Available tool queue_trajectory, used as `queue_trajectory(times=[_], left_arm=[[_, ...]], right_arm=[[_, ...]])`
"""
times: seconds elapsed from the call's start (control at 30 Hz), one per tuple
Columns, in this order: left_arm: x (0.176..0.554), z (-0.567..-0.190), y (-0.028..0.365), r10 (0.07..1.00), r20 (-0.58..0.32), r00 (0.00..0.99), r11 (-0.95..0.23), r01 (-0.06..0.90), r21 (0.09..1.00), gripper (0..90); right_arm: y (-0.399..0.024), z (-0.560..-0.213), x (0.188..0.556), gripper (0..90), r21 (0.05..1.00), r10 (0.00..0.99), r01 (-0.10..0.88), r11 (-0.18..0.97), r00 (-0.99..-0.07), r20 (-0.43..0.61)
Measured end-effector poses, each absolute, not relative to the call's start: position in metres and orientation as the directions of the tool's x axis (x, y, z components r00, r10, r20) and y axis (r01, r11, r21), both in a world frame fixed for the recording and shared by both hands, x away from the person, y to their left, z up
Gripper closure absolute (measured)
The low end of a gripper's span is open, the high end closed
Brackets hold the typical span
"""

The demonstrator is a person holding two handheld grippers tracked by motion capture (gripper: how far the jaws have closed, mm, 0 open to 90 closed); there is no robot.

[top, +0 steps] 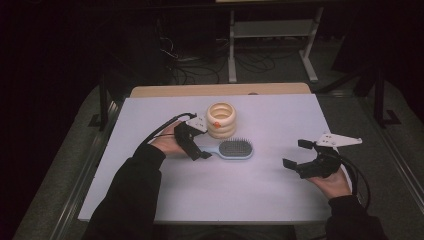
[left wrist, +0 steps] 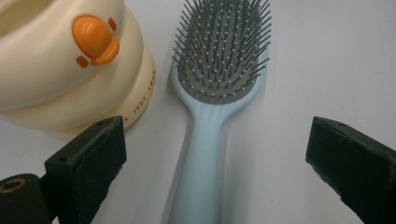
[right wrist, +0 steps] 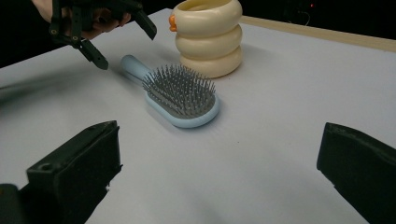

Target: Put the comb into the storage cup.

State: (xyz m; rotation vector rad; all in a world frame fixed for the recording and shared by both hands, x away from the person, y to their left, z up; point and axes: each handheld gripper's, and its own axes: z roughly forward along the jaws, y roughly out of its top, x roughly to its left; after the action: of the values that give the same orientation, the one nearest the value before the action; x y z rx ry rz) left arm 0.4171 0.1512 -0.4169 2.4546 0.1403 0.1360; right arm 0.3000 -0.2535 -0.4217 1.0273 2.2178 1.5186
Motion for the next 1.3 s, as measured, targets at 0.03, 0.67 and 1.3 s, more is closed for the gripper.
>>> queue_trajectory(times=[0.03,0.67,1.3], left_arm=[[0.417,-0.417,0.151,0.137,0.063,0.989,-0.777,0.067,0.626,5.1],[0.42,-0.434,0.127,0.08,0.029,0.996,-0.837,0.051,0.545,10.8],[0.43,-0.444,0.125,0.081,-0.002,0.997,-0.853,0.07,0.517,21.4]], right_arm=[[-0.254,-0.422,0.3,0.0,0.893,0.678,0.406,0.195,-0.714,0.177],[-0.252,-0.425,0.305,0.0,0.887,0.674,0.421,0.191,-0.713,0.194],[-0.253,-0.425,0.305,0.0,0.887,0.673,0.423,0.188,-0.713,0.197]])
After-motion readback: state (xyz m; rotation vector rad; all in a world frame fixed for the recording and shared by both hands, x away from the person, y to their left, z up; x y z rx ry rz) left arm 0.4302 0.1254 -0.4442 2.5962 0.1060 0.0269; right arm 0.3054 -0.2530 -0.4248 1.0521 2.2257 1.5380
